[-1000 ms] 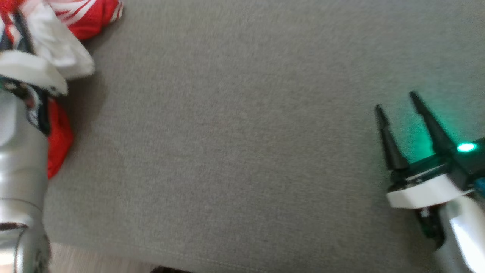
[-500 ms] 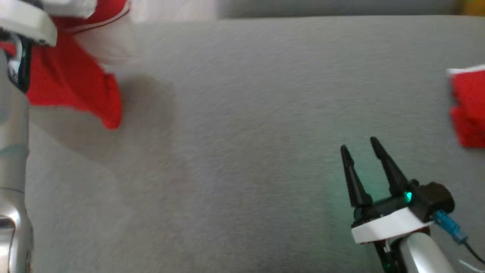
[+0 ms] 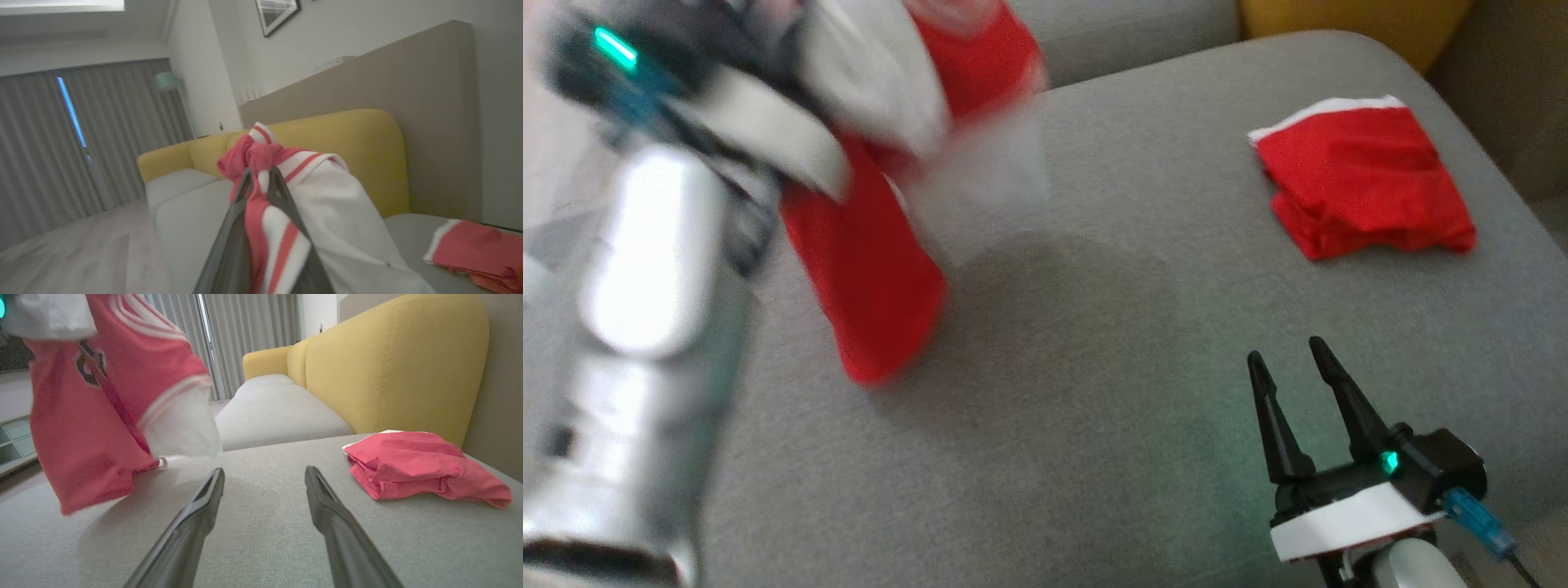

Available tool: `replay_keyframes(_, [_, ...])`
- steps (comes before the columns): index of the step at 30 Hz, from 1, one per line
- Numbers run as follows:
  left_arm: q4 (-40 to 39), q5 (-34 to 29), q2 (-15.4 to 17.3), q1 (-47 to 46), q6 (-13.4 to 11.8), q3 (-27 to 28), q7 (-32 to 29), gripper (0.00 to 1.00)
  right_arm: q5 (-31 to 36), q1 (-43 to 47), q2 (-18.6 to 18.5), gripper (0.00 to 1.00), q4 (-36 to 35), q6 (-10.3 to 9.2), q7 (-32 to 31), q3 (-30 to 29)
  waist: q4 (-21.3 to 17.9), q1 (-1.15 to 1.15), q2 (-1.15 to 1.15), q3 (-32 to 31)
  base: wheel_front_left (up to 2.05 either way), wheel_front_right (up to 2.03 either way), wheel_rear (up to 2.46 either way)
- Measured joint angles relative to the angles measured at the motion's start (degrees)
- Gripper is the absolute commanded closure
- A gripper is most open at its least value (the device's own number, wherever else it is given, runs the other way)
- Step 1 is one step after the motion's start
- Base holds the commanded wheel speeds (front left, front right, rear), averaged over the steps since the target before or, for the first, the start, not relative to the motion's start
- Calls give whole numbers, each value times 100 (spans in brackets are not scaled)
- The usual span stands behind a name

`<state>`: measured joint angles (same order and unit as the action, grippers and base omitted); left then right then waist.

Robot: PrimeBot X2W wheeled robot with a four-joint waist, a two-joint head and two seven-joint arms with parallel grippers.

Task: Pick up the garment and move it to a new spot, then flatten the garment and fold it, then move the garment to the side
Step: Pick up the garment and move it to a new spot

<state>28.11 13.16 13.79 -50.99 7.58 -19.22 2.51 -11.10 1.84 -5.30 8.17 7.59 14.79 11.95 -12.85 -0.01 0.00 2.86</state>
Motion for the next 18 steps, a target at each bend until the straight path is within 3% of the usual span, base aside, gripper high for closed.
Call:
replay_keyframes(4, [-47,223,-286,980,1,-532,62,100,-1,-16,63,0,-30,0,0,-11,-97,2,0,178,0,0,0])
replay_keyframes(12, [597,514,-876,3116,-83,-980,1015,100,-58,-13,125,0,-14,0,0,-44,-55,1,0,348,0,0,0])
replay_keyframes(13, [634,515,-925,3227,-112,-1049,1072,63,-58,-2,126,0,-9,0,0,-80,-14,1,0,340,0,0,0])
replay_keyframes(14, [644,519,-968,3312,-156,-1062,1104,0,-58,5,126,0,10,0,0,-111,31,1,0,329,0,0,0])
replay_keyframes(18, [378,472,-1040,3560,-602,-1025,1172,0,-58,18,123,0,83,0,-1,-158,242,1,0,208,0,0,0])
